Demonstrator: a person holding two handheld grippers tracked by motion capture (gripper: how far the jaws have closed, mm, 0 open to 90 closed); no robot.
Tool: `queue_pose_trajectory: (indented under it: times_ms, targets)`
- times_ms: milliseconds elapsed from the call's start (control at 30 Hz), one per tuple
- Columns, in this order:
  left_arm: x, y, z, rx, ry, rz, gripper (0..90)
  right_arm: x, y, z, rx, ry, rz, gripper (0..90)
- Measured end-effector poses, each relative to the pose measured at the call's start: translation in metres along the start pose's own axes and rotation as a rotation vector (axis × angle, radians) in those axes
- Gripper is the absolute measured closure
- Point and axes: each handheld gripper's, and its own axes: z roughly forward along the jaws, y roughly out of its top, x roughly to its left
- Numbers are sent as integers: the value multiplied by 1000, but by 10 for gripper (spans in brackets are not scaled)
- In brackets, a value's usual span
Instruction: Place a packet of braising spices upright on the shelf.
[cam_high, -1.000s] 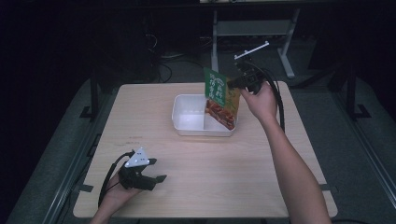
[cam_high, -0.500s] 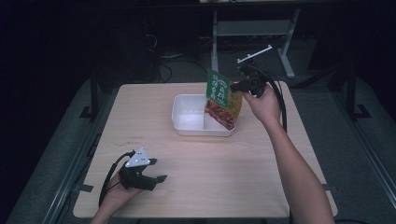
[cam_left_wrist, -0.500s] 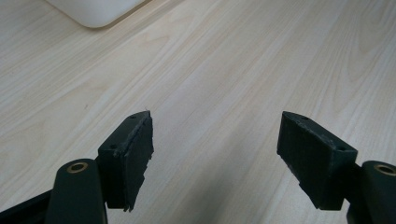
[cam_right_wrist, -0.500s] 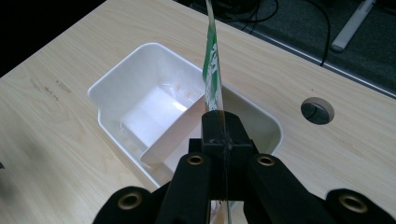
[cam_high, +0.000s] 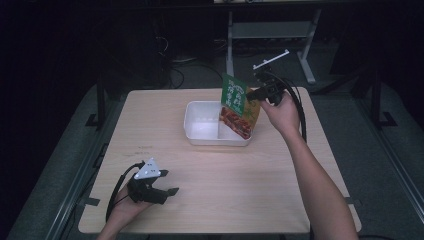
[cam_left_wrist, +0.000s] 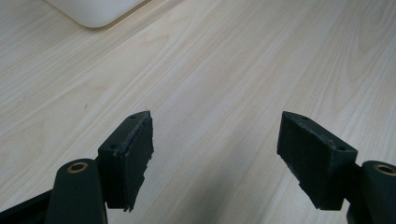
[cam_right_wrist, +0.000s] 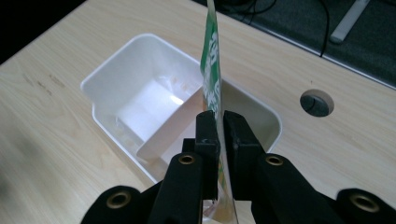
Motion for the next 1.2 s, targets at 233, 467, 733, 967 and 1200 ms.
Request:
queue_pose_trajectory:
  times_ms: [233,467,733,967,1200]
  targets:
    - [1,0,-1,-4,2,-1,262,0,0,-1,-19,1,8,762]
    - [0,0,-1,-4,4,-1,262,-2,-2,-8,-25,-9,13,726]
    - [0,0,0,-1,4,1,261,-6,-4,-14,-23,-5,25,689]
    - [0,0,-1,-4,6,-2,261,-10,-8,-17,-19,-8,38,652]
    - [0,0,0,-2,7,-1,261,-13,-13,-20,-14,-8,46,633]
